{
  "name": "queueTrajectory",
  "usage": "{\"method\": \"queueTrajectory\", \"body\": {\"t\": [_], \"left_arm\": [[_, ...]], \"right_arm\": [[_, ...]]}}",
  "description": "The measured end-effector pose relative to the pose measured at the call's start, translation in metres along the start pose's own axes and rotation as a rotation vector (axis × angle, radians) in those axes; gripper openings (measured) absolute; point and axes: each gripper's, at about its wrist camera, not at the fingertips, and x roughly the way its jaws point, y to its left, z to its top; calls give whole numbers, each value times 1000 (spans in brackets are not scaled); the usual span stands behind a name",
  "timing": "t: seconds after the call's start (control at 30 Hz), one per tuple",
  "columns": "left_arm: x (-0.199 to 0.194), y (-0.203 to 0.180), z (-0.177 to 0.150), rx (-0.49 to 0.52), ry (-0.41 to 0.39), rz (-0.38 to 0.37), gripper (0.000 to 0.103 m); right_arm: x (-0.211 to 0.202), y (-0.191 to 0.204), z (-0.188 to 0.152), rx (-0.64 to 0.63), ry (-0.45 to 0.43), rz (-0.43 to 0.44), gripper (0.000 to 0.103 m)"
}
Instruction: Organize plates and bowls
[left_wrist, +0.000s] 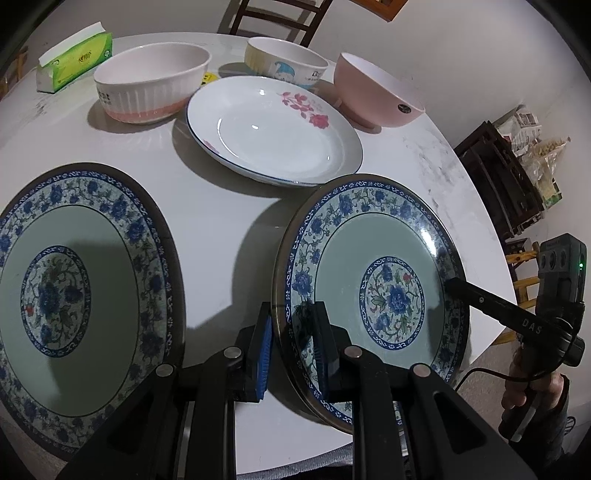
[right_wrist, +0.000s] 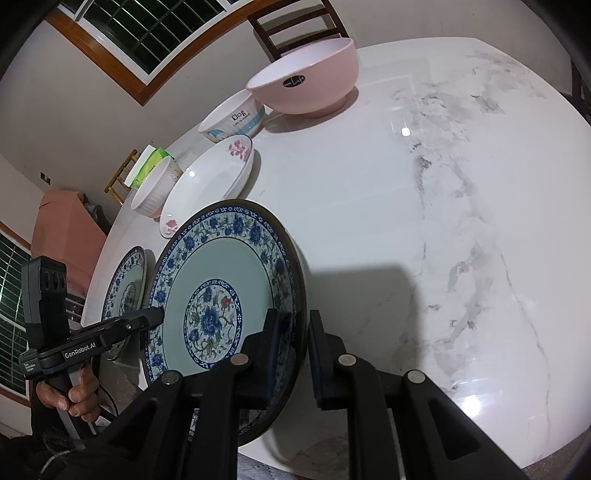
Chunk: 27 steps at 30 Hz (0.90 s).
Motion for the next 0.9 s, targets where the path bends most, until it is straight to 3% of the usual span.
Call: {"method": "queueTrajectory", "body": {"t": [0.4,0.9], "left_arm": [[-36,17,10,-30,-80,22,16],[-91,82,7,-133,-179,100,16]], "right_arm": [[0,41,15,-60,-21,29,15],[38,123,27,-161,19,103,15]]}}
